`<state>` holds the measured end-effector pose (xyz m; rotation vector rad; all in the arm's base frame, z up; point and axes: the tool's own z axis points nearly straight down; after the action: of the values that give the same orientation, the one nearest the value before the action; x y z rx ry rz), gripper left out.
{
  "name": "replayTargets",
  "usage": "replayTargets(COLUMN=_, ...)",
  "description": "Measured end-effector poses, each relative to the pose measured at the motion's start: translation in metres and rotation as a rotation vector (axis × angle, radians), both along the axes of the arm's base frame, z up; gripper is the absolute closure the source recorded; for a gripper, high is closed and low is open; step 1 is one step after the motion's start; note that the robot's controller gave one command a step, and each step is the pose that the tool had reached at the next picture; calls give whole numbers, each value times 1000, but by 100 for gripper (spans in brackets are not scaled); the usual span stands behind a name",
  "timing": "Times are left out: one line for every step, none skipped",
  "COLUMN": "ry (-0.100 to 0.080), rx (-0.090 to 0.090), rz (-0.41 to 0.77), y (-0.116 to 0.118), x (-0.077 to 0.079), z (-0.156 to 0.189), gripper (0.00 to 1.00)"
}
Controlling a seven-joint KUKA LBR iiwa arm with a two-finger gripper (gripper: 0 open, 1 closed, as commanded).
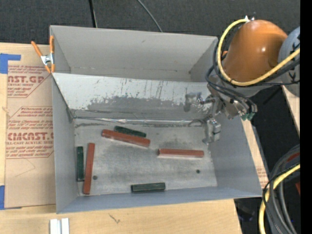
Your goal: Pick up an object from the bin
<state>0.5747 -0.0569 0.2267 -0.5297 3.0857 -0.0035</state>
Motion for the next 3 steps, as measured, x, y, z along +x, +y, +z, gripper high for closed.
replayTargets(ry=4, rx=1, rz=76, y=-7, x=-5, z=-76, gripper=0)
replayTargets(ry=12, rx=2, rz=13, y=2, x=-8, z=-108, gripper=0)
replayTargets(ry=10, rx=2, rz=-76, y=-3, x=-32, z=-157, gripper=100)
